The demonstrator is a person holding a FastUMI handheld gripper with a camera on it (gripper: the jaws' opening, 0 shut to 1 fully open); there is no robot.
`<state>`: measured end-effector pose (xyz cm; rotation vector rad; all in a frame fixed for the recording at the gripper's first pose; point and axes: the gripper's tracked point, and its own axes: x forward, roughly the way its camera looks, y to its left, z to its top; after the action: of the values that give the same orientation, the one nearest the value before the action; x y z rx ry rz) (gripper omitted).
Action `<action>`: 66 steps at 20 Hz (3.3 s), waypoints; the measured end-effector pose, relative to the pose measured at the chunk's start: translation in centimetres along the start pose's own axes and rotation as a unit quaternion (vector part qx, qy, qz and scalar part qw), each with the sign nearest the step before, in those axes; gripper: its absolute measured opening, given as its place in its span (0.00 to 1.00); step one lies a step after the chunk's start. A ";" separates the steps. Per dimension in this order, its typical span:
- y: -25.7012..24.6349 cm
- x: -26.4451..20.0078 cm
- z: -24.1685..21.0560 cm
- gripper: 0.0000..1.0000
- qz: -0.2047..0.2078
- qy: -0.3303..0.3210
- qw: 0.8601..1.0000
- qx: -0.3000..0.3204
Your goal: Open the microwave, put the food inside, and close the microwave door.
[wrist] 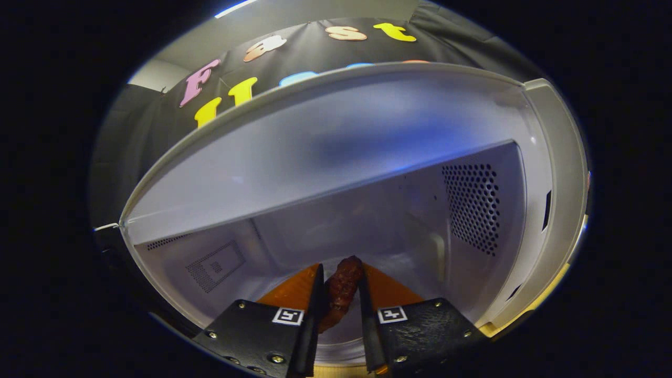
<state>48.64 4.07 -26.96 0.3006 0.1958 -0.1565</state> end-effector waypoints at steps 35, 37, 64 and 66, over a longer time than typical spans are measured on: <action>22.7 -43.8 4.6 0.86 0.426 -0.048 0.885 -0.184; 24.7 -45.4 2.8 0.86 0.448 -0.042 0.872 -0.195; 3.1 -26.6 -1.4 0.01 0.133 0.037 0.967 -0.214; 1.3 -24.6 -0.7 0.01 0.109 0.035 0.970 -0.213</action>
<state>24.92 8.54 -21.99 -0.1022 0.2586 0.1156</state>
